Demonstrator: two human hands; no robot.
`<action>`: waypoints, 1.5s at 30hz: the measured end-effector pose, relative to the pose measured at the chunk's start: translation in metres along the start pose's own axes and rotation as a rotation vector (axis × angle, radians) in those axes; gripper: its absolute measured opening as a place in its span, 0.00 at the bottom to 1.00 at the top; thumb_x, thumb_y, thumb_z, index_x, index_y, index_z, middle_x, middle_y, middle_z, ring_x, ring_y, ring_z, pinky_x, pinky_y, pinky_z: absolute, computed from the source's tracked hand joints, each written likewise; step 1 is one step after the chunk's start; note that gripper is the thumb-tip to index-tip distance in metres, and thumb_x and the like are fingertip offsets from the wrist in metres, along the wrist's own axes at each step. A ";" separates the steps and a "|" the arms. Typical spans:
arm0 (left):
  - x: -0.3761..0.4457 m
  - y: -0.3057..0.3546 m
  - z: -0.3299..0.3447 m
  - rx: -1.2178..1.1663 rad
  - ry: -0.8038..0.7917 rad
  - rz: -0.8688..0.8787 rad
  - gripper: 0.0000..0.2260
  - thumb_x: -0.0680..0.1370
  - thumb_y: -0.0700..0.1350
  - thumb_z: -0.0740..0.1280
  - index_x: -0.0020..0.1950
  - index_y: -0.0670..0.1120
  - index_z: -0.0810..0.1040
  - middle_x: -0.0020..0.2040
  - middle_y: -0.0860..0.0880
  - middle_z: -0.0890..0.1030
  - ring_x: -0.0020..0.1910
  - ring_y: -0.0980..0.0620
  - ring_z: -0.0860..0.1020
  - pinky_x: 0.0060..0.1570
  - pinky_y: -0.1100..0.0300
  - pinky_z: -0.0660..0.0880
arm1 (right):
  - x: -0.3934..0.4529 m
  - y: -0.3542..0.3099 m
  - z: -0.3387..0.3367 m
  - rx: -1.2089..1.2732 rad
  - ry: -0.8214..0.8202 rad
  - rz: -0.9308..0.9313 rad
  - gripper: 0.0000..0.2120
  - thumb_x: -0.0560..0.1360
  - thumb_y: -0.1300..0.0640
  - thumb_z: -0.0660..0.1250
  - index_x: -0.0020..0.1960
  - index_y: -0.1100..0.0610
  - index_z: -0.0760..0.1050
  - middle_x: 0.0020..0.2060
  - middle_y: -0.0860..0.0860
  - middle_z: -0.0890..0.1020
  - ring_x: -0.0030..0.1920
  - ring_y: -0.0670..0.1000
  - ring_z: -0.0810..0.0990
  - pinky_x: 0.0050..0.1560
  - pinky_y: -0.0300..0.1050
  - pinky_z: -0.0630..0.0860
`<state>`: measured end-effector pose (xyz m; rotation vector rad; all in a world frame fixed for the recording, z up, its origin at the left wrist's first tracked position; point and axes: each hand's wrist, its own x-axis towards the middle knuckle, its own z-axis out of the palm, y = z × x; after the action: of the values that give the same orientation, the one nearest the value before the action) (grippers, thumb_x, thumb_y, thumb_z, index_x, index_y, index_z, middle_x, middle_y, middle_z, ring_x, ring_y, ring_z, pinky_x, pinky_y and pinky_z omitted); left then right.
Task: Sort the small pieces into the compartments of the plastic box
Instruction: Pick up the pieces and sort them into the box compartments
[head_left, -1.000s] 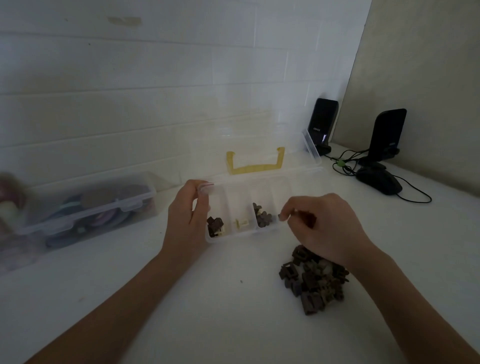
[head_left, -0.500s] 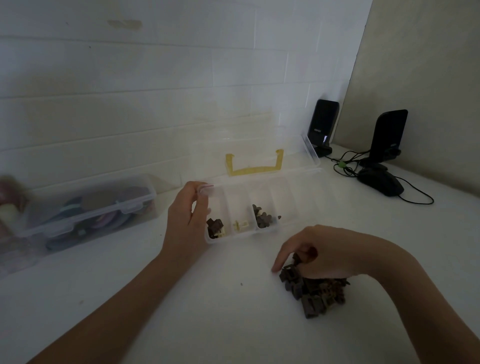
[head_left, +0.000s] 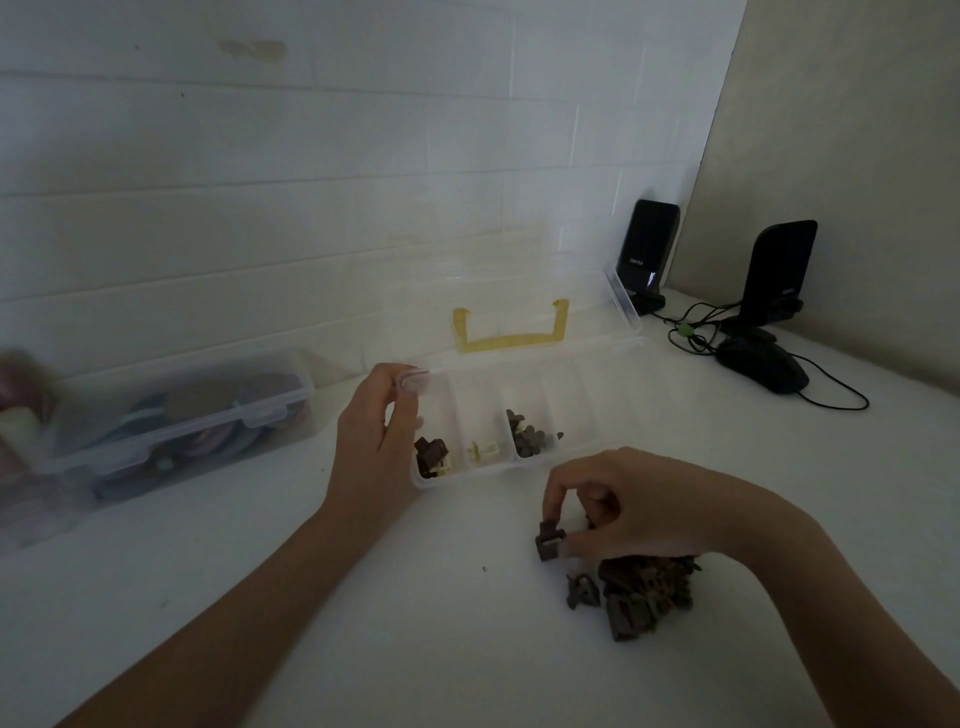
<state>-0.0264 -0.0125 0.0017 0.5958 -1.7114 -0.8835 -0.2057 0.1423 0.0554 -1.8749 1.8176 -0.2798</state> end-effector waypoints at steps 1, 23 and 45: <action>0.000 0.000 0.000 0.000 -0.001 0.002 0.09 0.81 0.49 0.56 0.49 0.58 0.75 0.49 0.60 0.79 0.50 0.54 0.79 0.46 0.65 0.78 | 0.001 0.000 0.001 0.001 0.028 -0.002 0.06 0.70 0.44 0.69 0.45 0.41 0.74 0.24 0.42 0.72 0.26 0.42 0.66 0.32 0.40 0.64; -0.005 -0.001 0.001 0.073 -0.003 0.046 0.12 0.81 0.51 0.55 0.53 0.48 0.75 0.49 0.58 0.78 0.52 0.51 0.78 0.52 0.41 0.77 | 0.015 -0.033 0.030 -0.260 0.470 -0.261 0.08 0.79 0.45 0.51 0.53 0.49 0.62 0.26 0.42 0.68 0.24 0.45 0.70 0.28 0.41 0.70; -0.006 0.004 0.002 0.111 -0.031 0.063 0.13 0.81 0.48 0.55 0.56 0.44 0.75 0.52 0.53 0.78 0.54 0.51 0.78 0.53 0.43 0.77 | 0.022 -0.036 0.039 -0.418 0.614 -0.147 0.12 0.80 0.46 0.50 0.53 0.53 0.65 0.25 0.41 0.66 0.20 0.44 0.62 0.21 0.41 0.66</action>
<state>-0.0264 -0.0049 0.0007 0.6013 -1.8059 -0.7609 -0.1535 0.1278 0.0361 -2.4067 2.2689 -0.6250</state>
